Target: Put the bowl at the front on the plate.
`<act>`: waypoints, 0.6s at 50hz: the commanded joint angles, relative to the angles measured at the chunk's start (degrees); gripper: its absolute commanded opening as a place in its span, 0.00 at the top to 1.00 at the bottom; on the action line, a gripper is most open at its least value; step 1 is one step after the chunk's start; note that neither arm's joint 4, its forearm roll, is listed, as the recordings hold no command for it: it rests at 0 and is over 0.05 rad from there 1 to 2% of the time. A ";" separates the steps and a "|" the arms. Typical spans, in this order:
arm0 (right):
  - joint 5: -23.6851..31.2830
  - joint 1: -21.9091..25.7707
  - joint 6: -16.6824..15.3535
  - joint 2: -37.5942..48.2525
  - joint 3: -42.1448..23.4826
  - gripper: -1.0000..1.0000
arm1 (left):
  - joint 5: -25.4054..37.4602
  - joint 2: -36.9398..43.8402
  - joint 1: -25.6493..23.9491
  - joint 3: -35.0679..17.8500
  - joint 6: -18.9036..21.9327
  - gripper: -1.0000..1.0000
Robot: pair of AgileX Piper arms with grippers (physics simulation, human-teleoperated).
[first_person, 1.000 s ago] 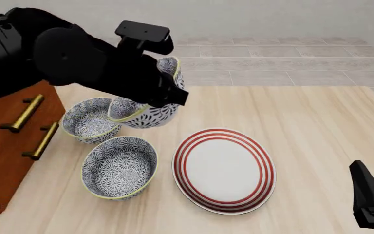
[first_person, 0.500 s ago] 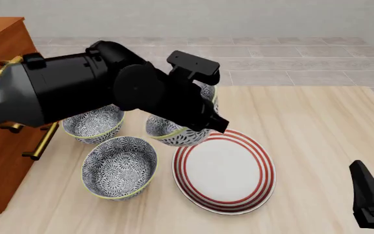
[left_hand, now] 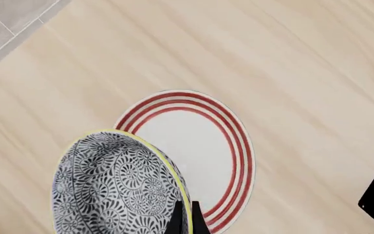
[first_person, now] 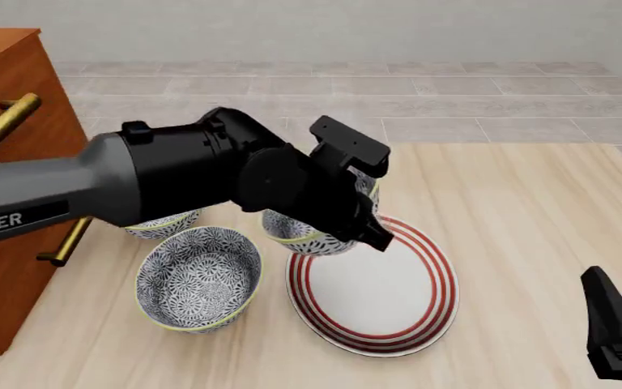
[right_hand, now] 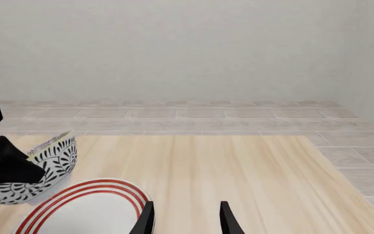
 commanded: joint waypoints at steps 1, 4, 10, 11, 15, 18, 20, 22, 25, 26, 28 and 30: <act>-0.41 0.00 0.01 -0.06 0.46 0.00 | -2.01 2.16 -0.28 -0.21 2.39 1.00; -0.41 0.00 0.02 -0.07 0.46 0.00 | -2.13 3.08 -0.69 -0.53 2.07 1.00; -0.41 -0.01 0.01 -0.07 0.46 0.00 | -1.48 4.98 -2.16 -2.63 1.30 1.00; -0.41 -0.01 0.01 -0.06 0.46 0.00 | -1.77 5.44 -2.46 -2.94 1.42 1.00; -0.41 -0.02 0.02 -0.06 0.46 0.00 | -1.96 6.71 -2.99 -3.26 1.00 1.00; -0.41 -0.01 0.01 -0.07 0.46 0.00 | -2.72 7.22 -2.74 -2.37 1.18 1.00; -0.41 -0.01 0.02 -0.07 0.46 0.00 | -3.03 7.29 -2.45 -1.89 1.46 1.00; -0.41 -0.02 0.00 -0.07 0.46 0.00 | -3.46 7.12 -1.94 -1.28 1.95 1.00; -0.41 -0.01 0.01 -0.06 0.46 0.00 | -3.57 7.27 -1.92 -1.10 1.86 1.00; -0.41 -0.01 0.00 -0.07 0.46 0.00 | -3.61 7.46 -1.94 -1.03 1.96 1.00; -0.41 -0.01 0.00 -0.07 0.46 0.00 | -3.94 7.62 -1.93 -0.75 2.21 1.00; -0.41 -0.01 0.02 -0.07 0.46 0.00 | -4.35 7.98 -2.00 -0.28 2.57 1.00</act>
